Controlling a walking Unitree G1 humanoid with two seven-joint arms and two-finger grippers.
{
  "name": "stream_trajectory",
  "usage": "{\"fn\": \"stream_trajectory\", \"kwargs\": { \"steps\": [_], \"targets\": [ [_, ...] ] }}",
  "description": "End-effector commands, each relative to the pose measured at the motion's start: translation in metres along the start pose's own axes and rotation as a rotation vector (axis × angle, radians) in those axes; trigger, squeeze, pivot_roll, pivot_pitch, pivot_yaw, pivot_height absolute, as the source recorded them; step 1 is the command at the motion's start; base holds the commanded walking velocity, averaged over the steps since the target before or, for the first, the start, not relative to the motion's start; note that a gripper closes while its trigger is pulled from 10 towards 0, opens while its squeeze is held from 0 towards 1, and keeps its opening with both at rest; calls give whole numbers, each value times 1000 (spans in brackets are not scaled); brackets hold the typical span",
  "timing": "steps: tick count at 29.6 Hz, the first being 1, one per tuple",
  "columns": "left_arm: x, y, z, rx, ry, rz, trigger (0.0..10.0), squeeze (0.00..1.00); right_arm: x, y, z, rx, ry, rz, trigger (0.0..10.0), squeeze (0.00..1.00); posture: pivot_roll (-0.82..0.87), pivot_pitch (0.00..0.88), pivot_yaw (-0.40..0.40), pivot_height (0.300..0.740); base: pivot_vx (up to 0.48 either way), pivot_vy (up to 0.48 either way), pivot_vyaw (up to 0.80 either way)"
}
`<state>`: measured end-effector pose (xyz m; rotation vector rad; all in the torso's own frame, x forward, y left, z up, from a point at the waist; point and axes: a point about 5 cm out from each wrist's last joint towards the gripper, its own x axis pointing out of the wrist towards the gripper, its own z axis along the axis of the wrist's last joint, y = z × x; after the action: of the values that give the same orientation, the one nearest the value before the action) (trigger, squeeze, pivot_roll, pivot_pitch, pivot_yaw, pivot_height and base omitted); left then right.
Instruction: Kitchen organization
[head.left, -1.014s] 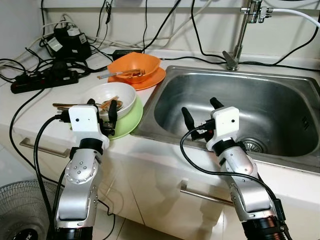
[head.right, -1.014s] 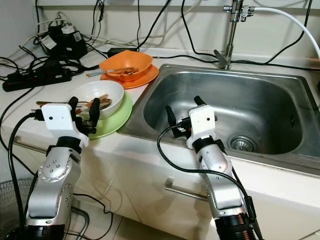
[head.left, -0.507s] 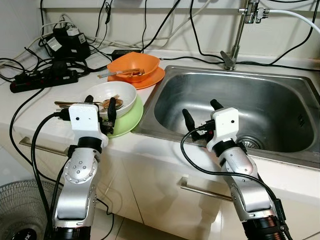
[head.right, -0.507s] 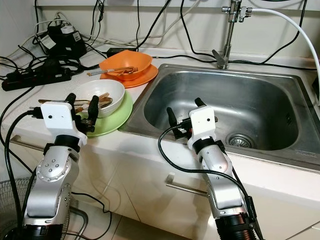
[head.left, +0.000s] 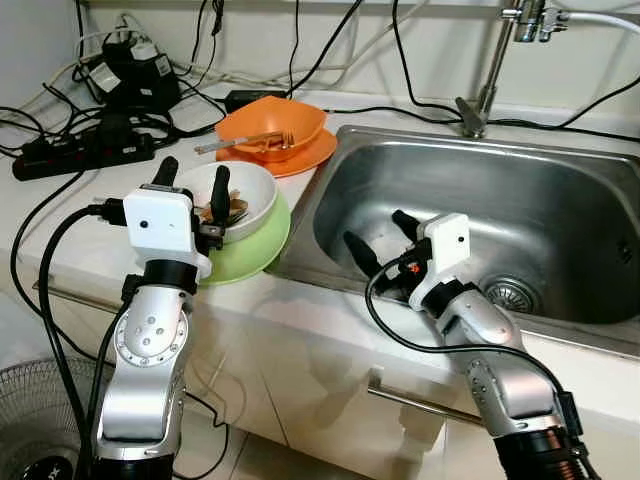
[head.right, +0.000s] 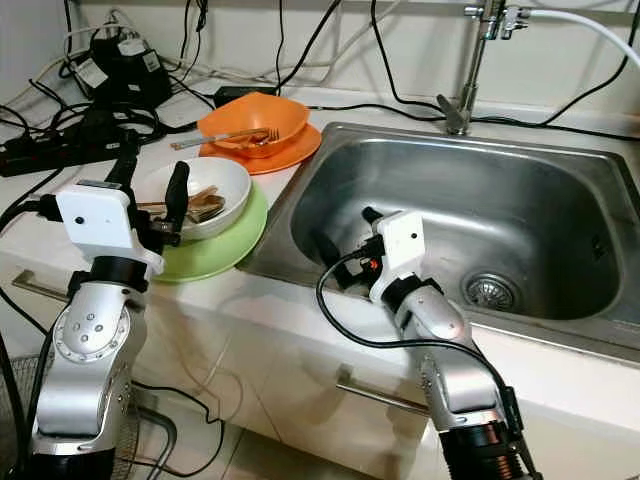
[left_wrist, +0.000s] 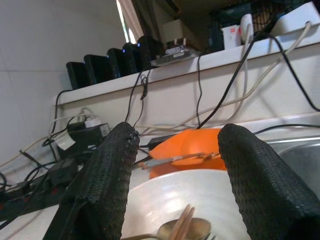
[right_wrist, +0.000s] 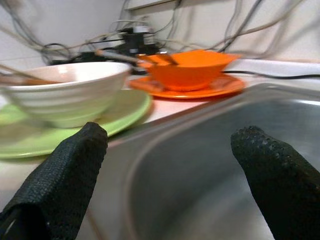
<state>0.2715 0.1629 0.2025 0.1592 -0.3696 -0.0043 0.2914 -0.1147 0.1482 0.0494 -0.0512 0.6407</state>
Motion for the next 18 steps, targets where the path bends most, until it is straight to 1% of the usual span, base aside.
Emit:
{"fn": "stream_trajectory", "kwargs": {
  "steps": [1,2,4,8,9,10,13,14,17,18],
  "targets": [
    [1,2,3,8,-4,-4,10000,0,1,7,13,15,-37,111,10000,0,-46,0,98,740,0,0,0],
    [1,2,3,8,-4,-4,10000,0,1,7,13,15,-37,111,10000,0,-46,0,98,740,0,0,0],
    [1,-1,5,-12,2,-27,10000,0,-1,8,17,17,-33,172,10000,0,-42,0,97,740,0,0,0],
    [-1,0,7,-15,6,-32,10000,0,-3,5,18,12,-9,190,10000,0,-41,0,96,740,0,0,0],
    [-7,4,8,10,1,-32,10000,0,-2,-2,19,3,17,174,10000,0,-35,0,94,740,0,0,0],
    [-10,6,9,33,-4,-24,10000,0,-2,-5,19,3,28,166,10000,0,-33,0,94,740,0,0,0],
    [-18,15,11,88,-15,9,10000,0,-2,-8,20,-9,44,165,10000,0,-30,0,94,740,0,0,0],
    [-20,17,11,96,-15,21,10000,0,-2,-9,20,-13,46,167,10000,0,-26,0,92,740,0,0,0],
    [-21,21,11,98,-2,54,10000,0,1,-12,15,-94,76,130,10000,0,-17,0,88,740,0,0,0],
    [-21,21,11,98,-2,54,10000,0,1,-12,15,-94,76,130,10000,0,-17,0,88,740,0,0,0]
  ]
}}
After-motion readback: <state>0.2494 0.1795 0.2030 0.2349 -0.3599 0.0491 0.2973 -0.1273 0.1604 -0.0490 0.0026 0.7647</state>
